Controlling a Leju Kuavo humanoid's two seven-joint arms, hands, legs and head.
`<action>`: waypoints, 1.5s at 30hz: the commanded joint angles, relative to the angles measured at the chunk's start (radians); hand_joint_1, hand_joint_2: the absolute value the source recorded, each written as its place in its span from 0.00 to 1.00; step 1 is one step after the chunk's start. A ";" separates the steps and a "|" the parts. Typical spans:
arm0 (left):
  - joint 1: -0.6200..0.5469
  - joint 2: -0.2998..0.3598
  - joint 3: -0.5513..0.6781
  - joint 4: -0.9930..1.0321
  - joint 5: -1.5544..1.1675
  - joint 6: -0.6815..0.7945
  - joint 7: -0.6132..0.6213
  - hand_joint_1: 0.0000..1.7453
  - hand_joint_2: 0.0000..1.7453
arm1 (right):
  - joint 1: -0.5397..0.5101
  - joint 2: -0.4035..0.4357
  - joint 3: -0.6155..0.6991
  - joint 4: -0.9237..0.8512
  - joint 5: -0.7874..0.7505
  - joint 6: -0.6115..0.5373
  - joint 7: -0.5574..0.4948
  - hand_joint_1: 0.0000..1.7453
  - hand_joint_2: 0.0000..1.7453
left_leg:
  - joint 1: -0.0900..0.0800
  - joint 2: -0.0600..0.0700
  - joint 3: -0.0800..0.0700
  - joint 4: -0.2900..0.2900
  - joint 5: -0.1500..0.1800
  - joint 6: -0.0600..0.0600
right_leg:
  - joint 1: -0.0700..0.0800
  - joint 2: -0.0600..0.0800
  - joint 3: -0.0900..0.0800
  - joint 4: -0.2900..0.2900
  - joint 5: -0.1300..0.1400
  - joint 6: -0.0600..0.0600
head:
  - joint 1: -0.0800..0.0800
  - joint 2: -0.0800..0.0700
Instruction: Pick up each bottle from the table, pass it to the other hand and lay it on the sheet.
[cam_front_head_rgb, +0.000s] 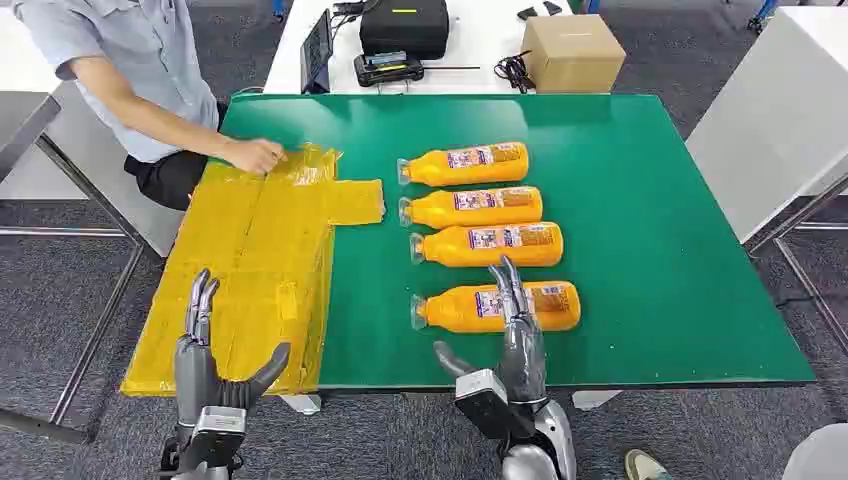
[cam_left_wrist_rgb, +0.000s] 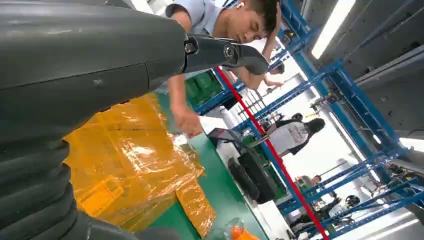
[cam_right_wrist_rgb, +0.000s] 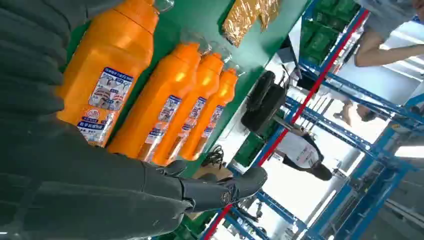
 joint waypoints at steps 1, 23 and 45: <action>-0.037 -0.002 -0.008 0.067 -0.003 -0.018 -0.001 0.00 1.00 | -0.015 -0.024 0.001 0.012 0.002 -0.003 0.009 0.00 1.00 | 0.001 0.000 0.003 -0.001 -0.001 -0.001 | 0.001 -0.001 0.004 -0.001 -0.001 -0.002 | 0.000 0.000; -0.327 -0.107 -0.349 0.418 0.167 -0.075 0.059 0.00 1.00 | -0.175 -0.353 -0.120 0.131 0.360 0.147 0.199 0.00 1.00 | -0.002 0.003 0.006 0.001 -0.001 0.000 | -0.001 0.002 0.006 -0.002 0.002 0.000 | 0.000 0.000; -0.362 -0.123 -0.409 0.424 0.198 -0.050 0.064 0.00 1.00 | -0.375 -0.441 0.118 0.321 0.352 0.345 0.253 0.00 1.00 | -0.002 0.002 0.005 0.001 -0.001 0.000 | -0.001 0.001 0.006 -0.001 0.001 0.000 | -0.001 0.000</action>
